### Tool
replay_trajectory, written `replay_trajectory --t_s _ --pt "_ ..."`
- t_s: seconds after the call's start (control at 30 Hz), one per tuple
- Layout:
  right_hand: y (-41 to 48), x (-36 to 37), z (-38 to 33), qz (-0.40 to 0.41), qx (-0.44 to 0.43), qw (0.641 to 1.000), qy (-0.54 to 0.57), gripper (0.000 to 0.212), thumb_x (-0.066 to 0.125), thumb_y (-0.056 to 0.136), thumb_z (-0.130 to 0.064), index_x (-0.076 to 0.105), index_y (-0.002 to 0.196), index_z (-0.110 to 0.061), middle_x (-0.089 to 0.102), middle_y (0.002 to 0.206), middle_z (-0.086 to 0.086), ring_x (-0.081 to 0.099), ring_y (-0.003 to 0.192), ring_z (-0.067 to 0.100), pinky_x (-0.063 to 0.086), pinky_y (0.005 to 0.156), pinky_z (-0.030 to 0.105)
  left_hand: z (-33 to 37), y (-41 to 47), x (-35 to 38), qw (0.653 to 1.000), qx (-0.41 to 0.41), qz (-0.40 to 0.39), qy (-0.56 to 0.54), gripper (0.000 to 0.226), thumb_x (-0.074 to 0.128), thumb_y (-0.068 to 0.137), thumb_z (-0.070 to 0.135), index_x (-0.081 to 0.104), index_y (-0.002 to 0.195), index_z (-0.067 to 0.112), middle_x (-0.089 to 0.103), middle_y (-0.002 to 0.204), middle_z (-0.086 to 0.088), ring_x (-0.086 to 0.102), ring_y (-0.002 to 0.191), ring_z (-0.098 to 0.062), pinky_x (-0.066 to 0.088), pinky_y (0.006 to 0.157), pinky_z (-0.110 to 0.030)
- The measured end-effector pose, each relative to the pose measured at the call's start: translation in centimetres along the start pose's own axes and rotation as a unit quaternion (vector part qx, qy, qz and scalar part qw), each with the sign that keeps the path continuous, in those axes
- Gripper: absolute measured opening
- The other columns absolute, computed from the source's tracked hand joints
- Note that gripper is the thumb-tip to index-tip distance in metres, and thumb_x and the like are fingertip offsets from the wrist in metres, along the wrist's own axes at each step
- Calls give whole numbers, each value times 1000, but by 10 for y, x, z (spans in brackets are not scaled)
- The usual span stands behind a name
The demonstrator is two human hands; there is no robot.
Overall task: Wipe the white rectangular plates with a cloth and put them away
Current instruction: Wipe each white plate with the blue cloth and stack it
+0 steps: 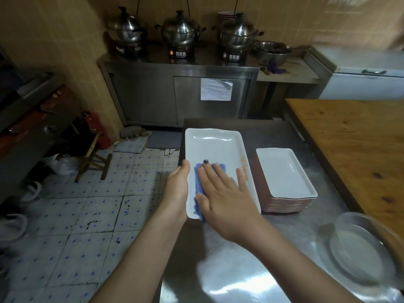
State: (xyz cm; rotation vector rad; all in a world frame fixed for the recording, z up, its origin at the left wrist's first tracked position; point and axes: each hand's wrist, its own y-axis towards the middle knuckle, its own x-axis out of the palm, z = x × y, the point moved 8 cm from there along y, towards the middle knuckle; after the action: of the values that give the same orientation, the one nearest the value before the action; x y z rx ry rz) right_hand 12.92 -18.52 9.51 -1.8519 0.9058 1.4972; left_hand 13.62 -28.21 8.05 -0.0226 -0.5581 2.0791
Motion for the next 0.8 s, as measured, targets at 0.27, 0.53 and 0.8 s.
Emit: replay_trajectory --t_s 0.27,0.53,0.8 --pt "-9 -6 41 31 57 998 -26 58 12 101 -40 -11 151 -20 -16 159 -6 -22 143 13 -18 113 39 19 5 -7 991 84 33 96 39 39 99 38 61 74 19 68 75 3 66 70 -19 53 65 -29" --pt "13 -6 5 21 -30 999 2 56 15 101 -36 -7 151 -23 -9 159 -10 -16 144 9 -18 112 42 -1 -2 10 998 36 7 49 32 37 100 32 60 82 19 66 81 -1 63 75 -17 50 70 -28" --pt "-12 -10 35 51 22 996 -66 60 8 100 -44 -8 151 -17 -10 160 -2 -16 145 17 -17 114 43 12 -7 -11 990 68 26 117 40 39 99 37 56 70 15 63 54 7 58 40 -6 38 31 -11"
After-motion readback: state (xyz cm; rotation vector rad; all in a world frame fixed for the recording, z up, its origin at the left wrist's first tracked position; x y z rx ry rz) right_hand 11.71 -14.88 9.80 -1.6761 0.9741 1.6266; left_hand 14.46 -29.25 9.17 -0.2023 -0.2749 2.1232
